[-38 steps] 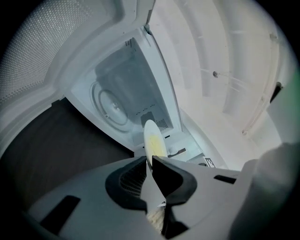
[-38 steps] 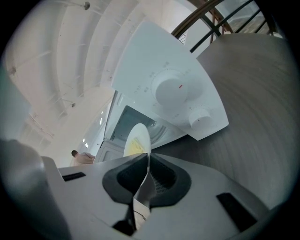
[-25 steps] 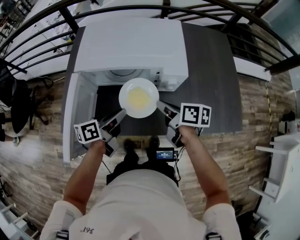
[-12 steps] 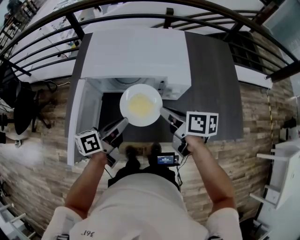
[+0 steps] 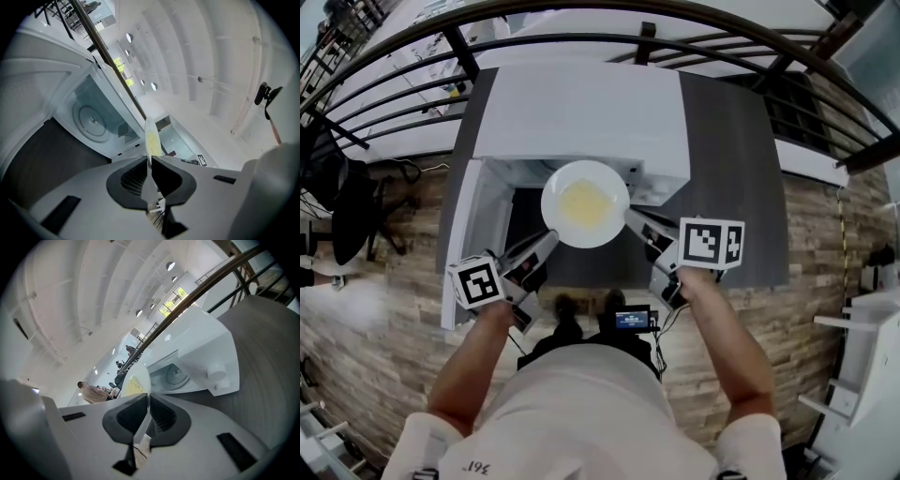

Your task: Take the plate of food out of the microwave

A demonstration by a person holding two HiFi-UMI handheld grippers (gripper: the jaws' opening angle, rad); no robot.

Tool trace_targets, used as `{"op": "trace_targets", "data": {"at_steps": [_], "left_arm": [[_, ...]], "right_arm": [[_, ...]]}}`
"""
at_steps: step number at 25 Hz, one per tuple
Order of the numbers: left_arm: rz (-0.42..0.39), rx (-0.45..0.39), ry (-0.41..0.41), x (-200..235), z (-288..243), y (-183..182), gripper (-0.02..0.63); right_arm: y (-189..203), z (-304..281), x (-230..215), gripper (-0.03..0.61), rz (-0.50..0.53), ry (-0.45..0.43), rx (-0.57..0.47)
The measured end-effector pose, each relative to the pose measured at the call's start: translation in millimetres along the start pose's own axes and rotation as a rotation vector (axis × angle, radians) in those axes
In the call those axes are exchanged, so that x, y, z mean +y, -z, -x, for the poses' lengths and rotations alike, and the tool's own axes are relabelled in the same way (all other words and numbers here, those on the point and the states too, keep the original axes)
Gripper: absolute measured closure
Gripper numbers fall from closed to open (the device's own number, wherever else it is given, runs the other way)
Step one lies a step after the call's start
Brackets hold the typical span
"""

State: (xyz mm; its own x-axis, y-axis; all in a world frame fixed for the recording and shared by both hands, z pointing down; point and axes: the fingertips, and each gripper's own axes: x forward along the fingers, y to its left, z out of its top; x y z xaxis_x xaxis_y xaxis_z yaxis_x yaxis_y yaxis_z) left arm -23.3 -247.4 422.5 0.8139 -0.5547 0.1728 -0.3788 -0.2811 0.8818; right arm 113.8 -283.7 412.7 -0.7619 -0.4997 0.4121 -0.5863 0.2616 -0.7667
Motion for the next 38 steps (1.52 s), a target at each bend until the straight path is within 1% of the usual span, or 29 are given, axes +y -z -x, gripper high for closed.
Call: {"op": "trace_targets", "data": {"at_steps": [3, 8, 11, 14, 19, 25, 32, 36, 38], "left_arm": [[-0.006, -0.007, 0.011, -3, -3, -10, 0.58], [-0.028, -0.015, 0.005, -3, -9, -24, 0.58], [-0.05, -0.022, -0.015, -2, -13, -34, 0.58], [-0.066, -0.028, -0.036, 0, -17, -45, 0.58], [-0.076, -0.045, -0.04, -2, -24, -67, 0.58], [-0.102, -0.06, -0.07, 10, -38, -88, 0.58], [-0.112, -0.079, -0.064, 15, -57, -115, 0.58], [-0.14, -0.072, -0.061, 17, -68, -130, 0.58], [-0.14, -0.072, -0.066, 21, -70, -134, 0.58]], "right_arm": [[-10, -4, 3, 0.56, 0.005, -0.006, -0.005], [-25, -7, 6, 0.56, 0.009, -0.013, -0.009], [-36, -9, 5, 0.56, 0.023, 0.002, -0.007], [-46, -14, 8, 0.56, 0.025, -0.013, -0.007], [-67, -23, 11, 0.56, 0.03, -0.02, -0.007], [-88, -40, -1, 0.56, 0.027, 0.004, 0.012], [-117, -57, -8, 0.56, 0.038, 0.013, 0.007], [-132, -66, -13, 0.56, 0.036, 0.029, 0.006], [-138, -72, -14, 0.56, 0.038, 0.032, 0.008]]}}
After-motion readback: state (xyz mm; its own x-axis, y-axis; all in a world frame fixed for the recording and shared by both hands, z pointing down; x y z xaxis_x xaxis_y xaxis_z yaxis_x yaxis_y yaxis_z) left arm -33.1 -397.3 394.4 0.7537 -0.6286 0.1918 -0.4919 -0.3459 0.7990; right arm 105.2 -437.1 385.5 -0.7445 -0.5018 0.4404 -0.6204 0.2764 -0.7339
